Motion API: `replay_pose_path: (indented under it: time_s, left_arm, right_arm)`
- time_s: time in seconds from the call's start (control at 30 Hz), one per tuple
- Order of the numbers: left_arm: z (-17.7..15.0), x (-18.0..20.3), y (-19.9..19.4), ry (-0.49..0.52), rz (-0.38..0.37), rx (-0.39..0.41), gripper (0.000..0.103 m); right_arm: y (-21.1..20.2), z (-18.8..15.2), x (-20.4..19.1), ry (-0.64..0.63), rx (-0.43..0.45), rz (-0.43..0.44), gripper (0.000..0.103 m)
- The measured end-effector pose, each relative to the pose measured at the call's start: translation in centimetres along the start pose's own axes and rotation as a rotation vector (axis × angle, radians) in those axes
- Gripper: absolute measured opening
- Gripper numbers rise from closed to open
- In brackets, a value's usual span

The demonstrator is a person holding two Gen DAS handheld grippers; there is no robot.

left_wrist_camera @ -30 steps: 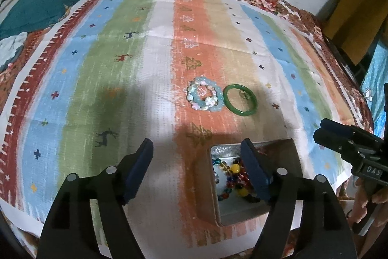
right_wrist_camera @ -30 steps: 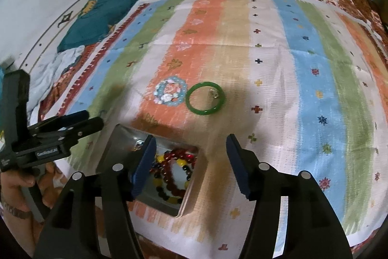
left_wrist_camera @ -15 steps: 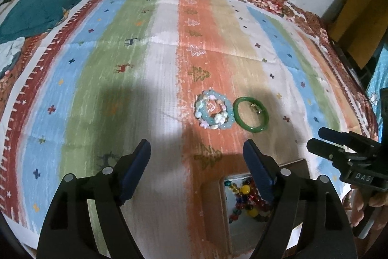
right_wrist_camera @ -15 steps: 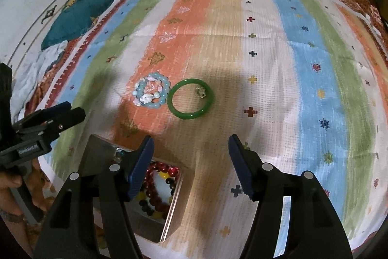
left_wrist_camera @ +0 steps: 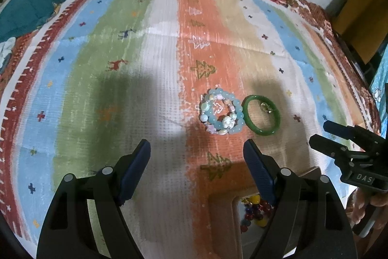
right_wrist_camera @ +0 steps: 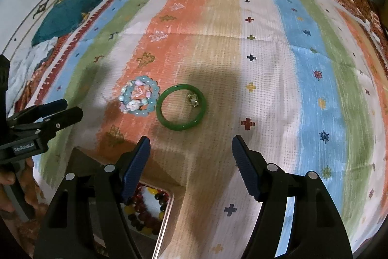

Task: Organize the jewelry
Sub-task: 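Move both open tools toward the light-blue bracelet and green bangle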

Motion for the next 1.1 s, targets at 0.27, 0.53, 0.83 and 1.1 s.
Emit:
replay_pose_path:
  time_s: [0.27, 0.53, 0.83, 1.1]
  left_arm:
    - [0.6, -0.6, 1.7, -0.039, -0.034, -0.04, 0.078]
    - [1.3, -1.1, 3.0, -0.029, 0.008, -0.054, 0.078]
    - [1.9, -0.9, 3.7, -0.007, 0.044, -0.055, 0.078]
    - [2.1, -1.3, 4.8, 0.014, 0.083, -0.077, 0.078]
  right_arm:
    - [1.0, 0.7, 0.2, -0.003, -0.016, -0.013, 0.074]
    - [2.0, 1.3, 0.5, 0.007, -0.028, -0.014, 0.075]
    - [2.9, 2.0, 0.7, 0.031, -0.03, 0.008, 0.075]
    - [4.5, 2.2, 1.3, 0.045, -0.054, -0.007, 0.075]
Point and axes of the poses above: each gripper's, at about its wrist camera, not at the fingertips, and y roughly the way its jaws point, x to its right, z to its top, the point moved 2 cm from there along y, roughly the way its jaws point, and after that the axes turned 2 degrees about z, right-handed, at the moved point
